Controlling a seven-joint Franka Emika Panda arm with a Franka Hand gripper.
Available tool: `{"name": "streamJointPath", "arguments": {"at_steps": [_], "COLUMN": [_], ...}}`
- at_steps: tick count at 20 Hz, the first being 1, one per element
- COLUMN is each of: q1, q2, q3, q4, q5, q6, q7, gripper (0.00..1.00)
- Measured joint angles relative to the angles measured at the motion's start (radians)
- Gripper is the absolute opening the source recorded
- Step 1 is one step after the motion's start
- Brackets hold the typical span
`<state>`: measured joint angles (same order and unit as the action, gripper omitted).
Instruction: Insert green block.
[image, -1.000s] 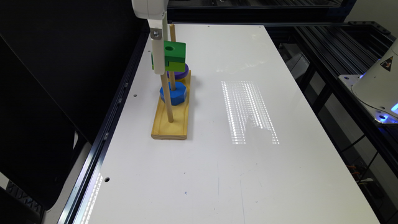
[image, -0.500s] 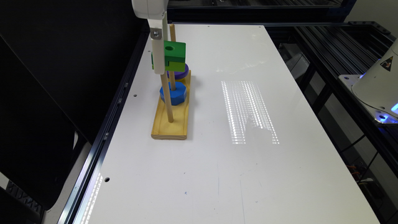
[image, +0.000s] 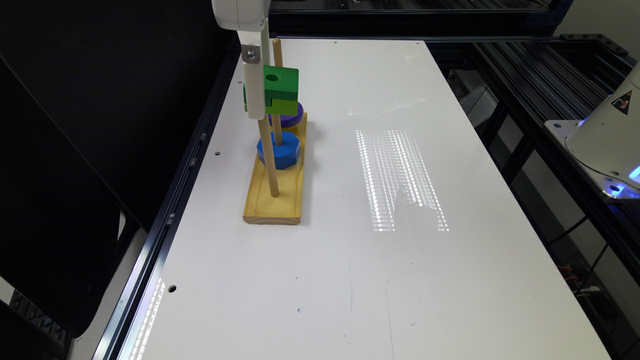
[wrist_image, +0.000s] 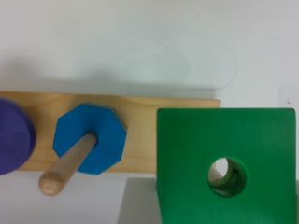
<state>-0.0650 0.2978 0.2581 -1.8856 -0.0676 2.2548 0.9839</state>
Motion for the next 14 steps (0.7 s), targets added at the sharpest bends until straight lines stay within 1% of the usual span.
{"name": "streamJointPath", "arguments": {"at_steps": [10,14], "q1": [0.004,0.005], "q2": [0.006,0.020], "q3": [0.003,0.004], "q4": [0.009,0.027], "q5": [0.0000,-0.0001], "q6": [0.001,0.000], "q7": [0.000,0.000], "gripper": [0.00,0.00]}}
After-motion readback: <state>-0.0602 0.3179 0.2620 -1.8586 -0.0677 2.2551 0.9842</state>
